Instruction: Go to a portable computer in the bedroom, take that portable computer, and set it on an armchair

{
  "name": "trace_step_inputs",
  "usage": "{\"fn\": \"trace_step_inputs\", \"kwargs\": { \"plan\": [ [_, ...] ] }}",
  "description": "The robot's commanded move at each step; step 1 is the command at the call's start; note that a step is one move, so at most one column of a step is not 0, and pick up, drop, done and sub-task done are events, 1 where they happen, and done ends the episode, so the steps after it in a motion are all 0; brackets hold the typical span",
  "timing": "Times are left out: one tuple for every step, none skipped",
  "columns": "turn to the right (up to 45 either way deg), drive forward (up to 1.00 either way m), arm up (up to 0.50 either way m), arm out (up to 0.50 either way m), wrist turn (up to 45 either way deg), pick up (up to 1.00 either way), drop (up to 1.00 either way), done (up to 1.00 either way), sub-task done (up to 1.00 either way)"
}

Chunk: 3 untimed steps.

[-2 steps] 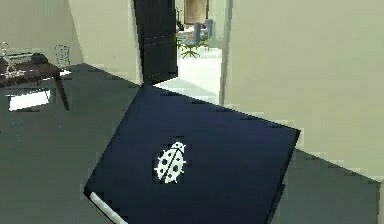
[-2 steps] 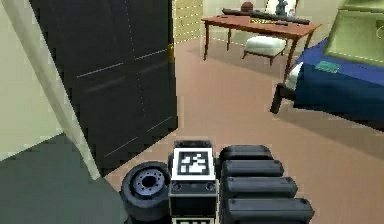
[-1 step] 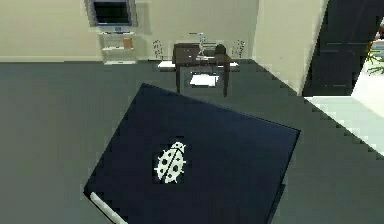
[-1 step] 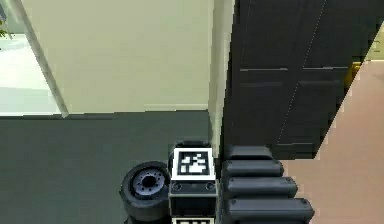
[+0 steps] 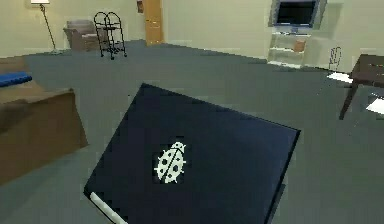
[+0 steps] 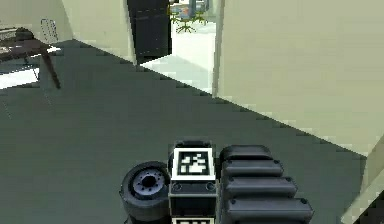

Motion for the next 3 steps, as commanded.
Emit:
{"fn": "trace_step_inputs", "kwargs": {
  "plan": [
    [-15.0, 0.00, 0.00, 0.00, 0.0, 0.00, 0.00, 0.00, 0.00],
    [-3.0, 0.00, 0.00, 0.00, 0.0, 0.00, 0.00, 0.00, 0.00],
    [9.0, 0.00, 0.00, 0.00, 0.0, 0.00, 0.00, 0.00, 0.00]
  ]
}}
